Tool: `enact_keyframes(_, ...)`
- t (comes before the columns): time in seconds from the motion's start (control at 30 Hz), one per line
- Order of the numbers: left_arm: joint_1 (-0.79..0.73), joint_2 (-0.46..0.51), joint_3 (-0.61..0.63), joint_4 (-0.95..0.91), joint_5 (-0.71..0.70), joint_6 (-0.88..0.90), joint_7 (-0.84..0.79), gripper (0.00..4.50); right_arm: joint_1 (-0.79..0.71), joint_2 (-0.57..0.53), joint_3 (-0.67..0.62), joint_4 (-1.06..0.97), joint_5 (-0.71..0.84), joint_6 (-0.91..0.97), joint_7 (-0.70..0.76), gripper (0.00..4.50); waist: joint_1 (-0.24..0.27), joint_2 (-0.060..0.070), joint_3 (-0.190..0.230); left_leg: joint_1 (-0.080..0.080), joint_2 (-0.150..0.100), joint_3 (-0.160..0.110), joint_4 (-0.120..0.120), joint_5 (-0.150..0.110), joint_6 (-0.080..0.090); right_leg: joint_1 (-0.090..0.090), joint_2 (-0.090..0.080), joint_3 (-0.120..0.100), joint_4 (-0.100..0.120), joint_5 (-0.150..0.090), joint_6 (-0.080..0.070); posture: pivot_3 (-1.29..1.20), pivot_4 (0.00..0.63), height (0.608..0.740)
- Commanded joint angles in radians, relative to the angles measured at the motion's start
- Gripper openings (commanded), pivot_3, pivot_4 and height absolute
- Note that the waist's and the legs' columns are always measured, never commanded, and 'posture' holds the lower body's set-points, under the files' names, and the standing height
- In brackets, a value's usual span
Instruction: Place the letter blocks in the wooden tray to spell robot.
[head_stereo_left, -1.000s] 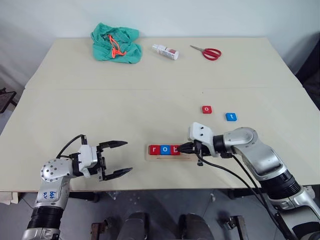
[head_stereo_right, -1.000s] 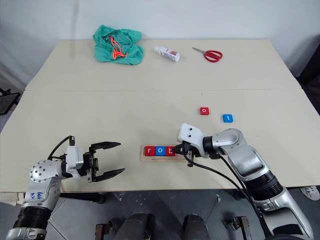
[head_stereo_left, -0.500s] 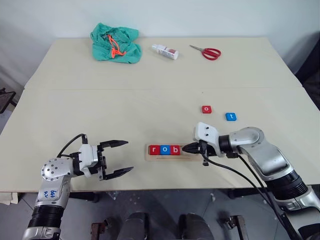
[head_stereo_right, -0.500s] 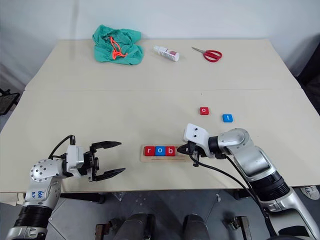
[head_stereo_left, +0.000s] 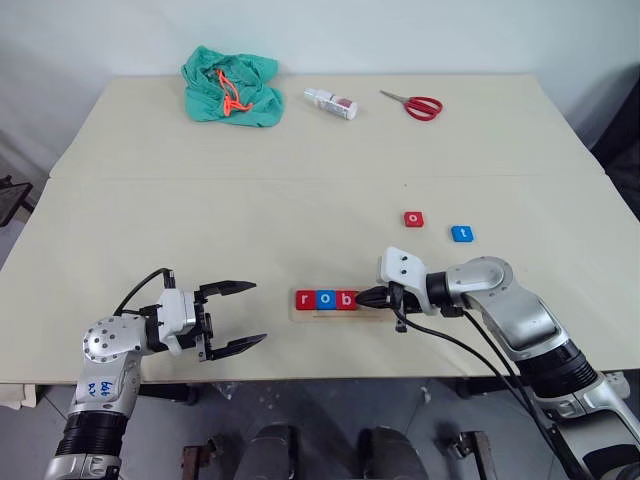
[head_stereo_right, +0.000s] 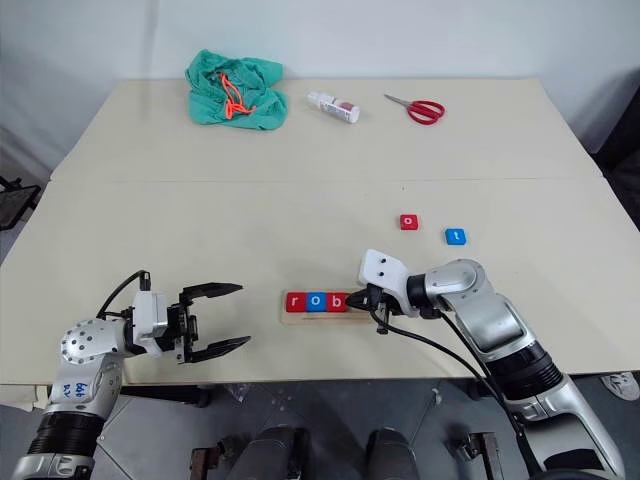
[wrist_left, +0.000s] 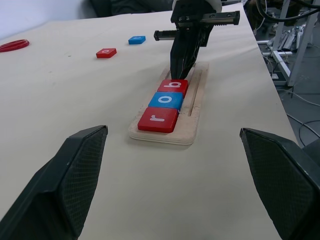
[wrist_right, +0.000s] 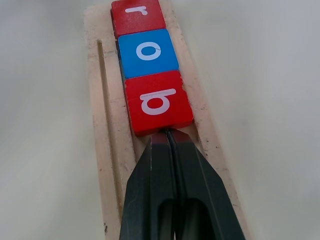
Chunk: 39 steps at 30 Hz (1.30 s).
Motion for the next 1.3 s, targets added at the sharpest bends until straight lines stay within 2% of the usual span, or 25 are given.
enact_keyframes(0.03,-0.004,0.004,0.011,0.010,0.000,-0.017,0.001,4.50,-0.002,-0.022,-0.040,-0.051,0.006,0.023,-0.018,0.03,0.000,0.000,0.000,0.000,0.000,0.000,0.000,0.000,0.000,0.000,0.000,0.000,0.000,0.000,0.000,0.00,0.150,0.740)
enact_keyframes(0.2,-0.026,-0.001,0.002,0.039,0.003,-0.026,-0.007,4.50,0.053,-0.051,-0.166,-0.143,0.072,0.102,-0.070,0.03,0.004,0.000,0.000,0.000,0.000,0.000,0.000,0.000,0.000,0.000,0.000,0.000,0.000,0.000,0.000,0.00,0.150,0.740)
enact_keyframes(0.3,-0.045,-0.007,-0.005,0.066,0.003,-0.033,-0.019,4.50,0.123,0.027,-0.362,-0.201,0.175,0.192,-0.203,0.03,0.004,0.000,0.000,0.000,0.000,-0.001,0.000,0.000,0.000,0.000,0.000,0.000,0.000,0.000,0.000,0.00,0.150,0.740)
enact_keyframes(0.37,-0.060,-0.009,-0.009,0.082,-0.007,-0.032,-0.036,4.50,0.216,0.027,-0.453,-0.236,0.177,0.226,-0.270,0.38,0.007,-0.001,0.000,0.000,0.000,-0.001,0.000,0.000,0.000,0.000,0.000,0.000,0.001,0.000,0.000,0.00,0.150,0.740)
enact_keyframes(0.47,-0.092,-0.007,-0.011,0.121,-0.006,-0.034,-0.058,4.50,0.333,0.034,-0.538,-0.261,0.154,0.194,-0.356,1.21,0.014,-0.002,-0.001,0.000,-0.001,-0.002,-0.001,0.000,0.000,0.000,-0.001,0.000,0.003,0.000,0.000,0.00,0.150,0.740)
enact_keyframes(0.6,-0.127,-0.010,-0.012,0.165,-0.001,-0.043,-0.078,4.50,0.394,0.072,-0.611,-0.279,0.172,0.150,-0.439,2.67,0.006,-0.002,-0.001,0.001,-0.001,0.001,0.000,0.000,0.000,-0.001,-0.001,0.000,0.004,0.000,0.000,0.00,0.150,0.740)
enact_keyframes(0.77,-0.156,-0.014,-0.017,0.197,0.002,-0.049,-0.100,4.50,0.504,0.115,-0.698,-0.299,0.215,0.022,-0.442,4.42,0.003,-0.002,-0.001,0.002,0.000,0.002,-0.002,0.000,-0.001,-0.001,0.000,0.001,0.005,0.000,0.000,0.00,0.150,0.740)
enact_keyframes(1.03,-0.143,-0.006,-0.008,0.188,-0.008,-0.036,-0.120,4.50,0.638,0.128,-0.751,-0.293,0.289,-0.132,-0.392,4.47,0.004,-0.002,-0.001,0.003,0.000,0.002,-0.001,0.000,0.000,0.000,-0.001,0.001,0.005,0.000,0.000,0.00,0.150,0.740)
enact_keyframes(1.3,-0.136,0.004,0.005,0.180,-0.014,-0.025,-0.130,4.50,0.668,0.114,-0.731,-0.284,0.309,-0.154,-0.389,4.47,0.004,-0.002,-0.001,0.003,0.000,0.002,-0.001,0.000,0.000,0.000,-0.001,0.001,0.005,0.000,0.000,0.00,0.150,0.740)
